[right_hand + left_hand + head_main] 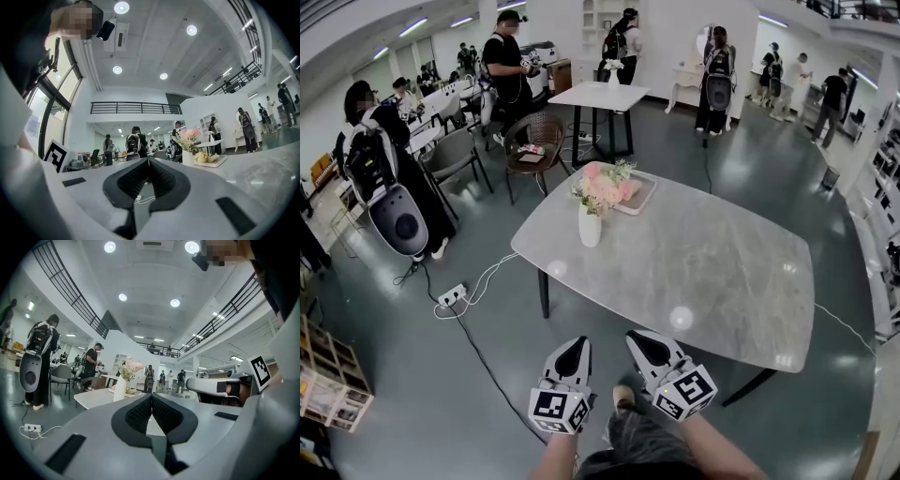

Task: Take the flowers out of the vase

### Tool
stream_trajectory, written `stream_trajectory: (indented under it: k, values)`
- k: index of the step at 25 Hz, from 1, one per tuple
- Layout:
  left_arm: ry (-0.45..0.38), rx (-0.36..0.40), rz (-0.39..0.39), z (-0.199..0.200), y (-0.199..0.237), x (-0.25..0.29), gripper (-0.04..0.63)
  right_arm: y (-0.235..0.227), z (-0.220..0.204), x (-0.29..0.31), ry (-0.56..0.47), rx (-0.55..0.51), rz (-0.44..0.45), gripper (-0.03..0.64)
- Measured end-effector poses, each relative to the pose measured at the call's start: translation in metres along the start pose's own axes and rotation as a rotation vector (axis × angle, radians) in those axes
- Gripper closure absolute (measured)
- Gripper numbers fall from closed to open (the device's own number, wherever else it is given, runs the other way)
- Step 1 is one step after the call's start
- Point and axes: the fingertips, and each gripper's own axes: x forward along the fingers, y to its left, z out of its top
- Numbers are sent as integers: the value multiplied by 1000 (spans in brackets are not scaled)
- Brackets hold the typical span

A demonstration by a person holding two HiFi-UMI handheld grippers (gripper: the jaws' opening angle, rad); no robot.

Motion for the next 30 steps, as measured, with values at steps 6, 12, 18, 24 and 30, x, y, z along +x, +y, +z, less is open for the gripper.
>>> stream_trajectory:
  k: [6, 12, 18, 24, 30]
  values:
    - [9, -17, -4, -2, 24, 39, 581, -34, -12, 35, 45, 16, -3, 595]
    - [23, -31, 8, -7, 46, 74, 581, -66, -21, 70, 78, 25, 7, 594]
    - [27, -36, 24, -9, 64, 108, 581, -93, -29, 100, 103, 34, 27, 594]
    - [24, -42, 42, -10, 85, 140, 581, -113, -35, 130, 123, 34, 69, 594]
    - [27, -50, 48, -17, 97, 171, 581, -137, -46, 153, 155, 37, 99, 594]
